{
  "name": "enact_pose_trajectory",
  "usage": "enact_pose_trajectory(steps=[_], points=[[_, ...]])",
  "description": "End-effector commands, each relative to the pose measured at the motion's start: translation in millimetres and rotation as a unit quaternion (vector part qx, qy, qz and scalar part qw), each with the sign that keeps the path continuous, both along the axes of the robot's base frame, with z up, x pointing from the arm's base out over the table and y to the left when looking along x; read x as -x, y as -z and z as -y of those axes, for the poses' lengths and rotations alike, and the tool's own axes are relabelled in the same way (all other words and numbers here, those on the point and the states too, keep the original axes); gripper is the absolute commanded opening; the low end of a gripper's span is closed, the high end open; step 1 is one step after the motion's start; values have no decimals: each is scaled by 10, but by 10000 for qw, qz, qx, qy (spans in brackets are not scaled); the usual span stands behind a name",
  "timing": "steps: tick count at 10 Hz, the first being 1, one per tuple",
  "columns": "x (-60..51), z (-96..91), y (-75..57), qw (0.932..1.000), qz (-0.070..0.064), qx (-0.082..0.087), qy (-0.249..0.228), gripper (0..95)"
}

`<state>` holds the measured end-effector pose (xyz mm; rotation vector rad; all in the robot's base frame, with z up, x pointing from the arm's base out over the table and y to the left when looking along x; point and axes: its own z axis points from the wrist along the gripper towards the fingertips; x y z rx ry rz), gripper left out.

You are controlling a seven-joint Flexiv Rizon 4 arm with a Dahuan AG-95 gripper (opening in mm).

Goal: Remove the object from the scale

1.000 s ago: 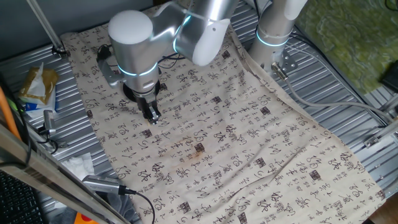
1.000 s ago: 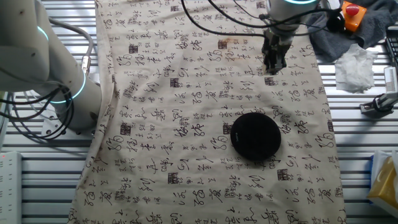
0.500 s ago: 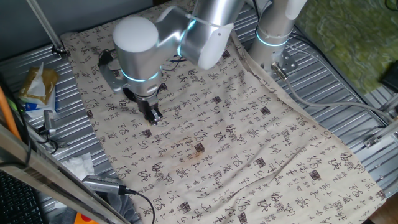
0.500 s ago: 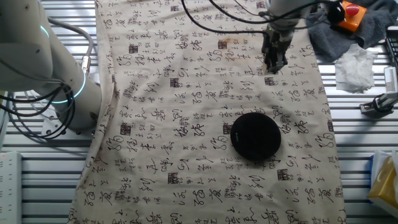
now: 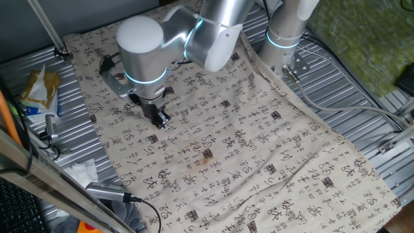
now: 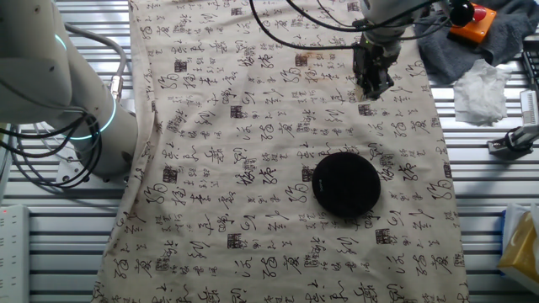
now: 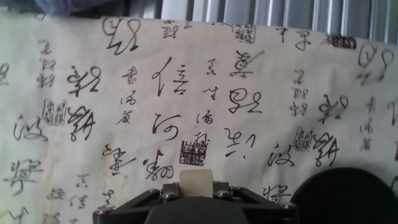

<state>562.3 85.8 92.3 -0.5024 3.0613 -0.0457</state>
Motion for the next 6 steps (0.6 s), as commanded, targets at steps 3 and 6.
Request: enact_pose_trajectory(steps=[3, 6], points=[[13, -21, -10, 9999, -29, -110, -109, 0], [129, -335, 103, 9995, -1, -250, 194, 0]])
